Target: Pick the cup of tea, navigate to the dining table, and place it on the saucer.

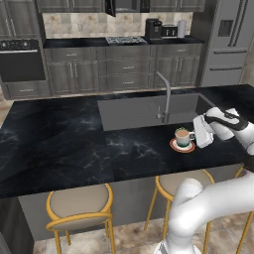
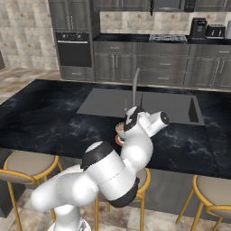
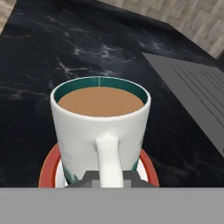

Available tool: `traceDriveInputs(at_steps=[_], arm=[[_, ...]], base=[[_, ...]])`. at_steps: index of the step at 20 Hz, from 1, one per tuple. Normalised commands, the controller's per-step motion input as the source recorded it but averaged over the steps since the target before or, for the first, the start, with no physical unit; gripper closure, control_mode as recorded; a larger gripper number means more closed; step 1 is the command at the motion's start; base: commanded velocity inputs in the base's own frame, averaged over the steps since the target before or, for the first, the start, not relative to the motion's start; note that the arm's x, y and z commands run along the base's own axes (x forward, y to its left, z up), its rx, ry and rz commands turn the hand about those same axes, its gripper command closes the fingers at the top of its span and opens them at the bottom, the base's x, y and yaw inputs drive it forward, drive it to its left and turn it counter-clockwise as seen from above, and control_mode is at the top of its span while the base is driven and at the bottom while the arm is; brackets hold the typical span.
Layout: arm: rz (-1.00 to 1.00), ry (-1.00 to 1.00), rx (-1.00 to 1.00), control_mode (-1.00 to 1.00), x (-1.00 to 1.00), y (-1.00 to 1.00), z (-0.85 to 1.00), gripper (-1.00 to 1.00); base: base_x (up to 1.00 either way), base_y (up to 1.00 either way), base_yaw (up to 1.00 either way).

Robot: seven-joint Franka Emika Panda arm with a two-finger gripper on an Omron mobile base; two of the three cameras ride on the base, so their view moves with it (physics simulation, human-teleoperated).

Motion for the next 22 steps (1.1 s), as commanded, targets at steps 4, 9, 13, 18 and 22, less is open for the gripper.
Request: traceDriveInputs(at_steps=[4,9,13,18,22], arm=[[0.04,-0.02,-0.04,-1.00,0.00,-0.10,-0.18,1.00],[0.03,0.00,-0.03,-1.00,0.10,-0.04,-0.11,1.00],[0.02,0.00,-0.02,-1.00,0.20,0.00,-0.01,1.00],[0.00,0.00,0.00,-1.00,0.20,0.00,0.00,1.00],[0.00,0.00,0.00,-1.00,0.11,0.00,-0.09,1.00]], base=[[0.00,0.00,0.00],[0.00,0.00,0.00],[0.00,0.00,0.00],[0.00,0.00,0.00],[0.00,0.00,0.00]])
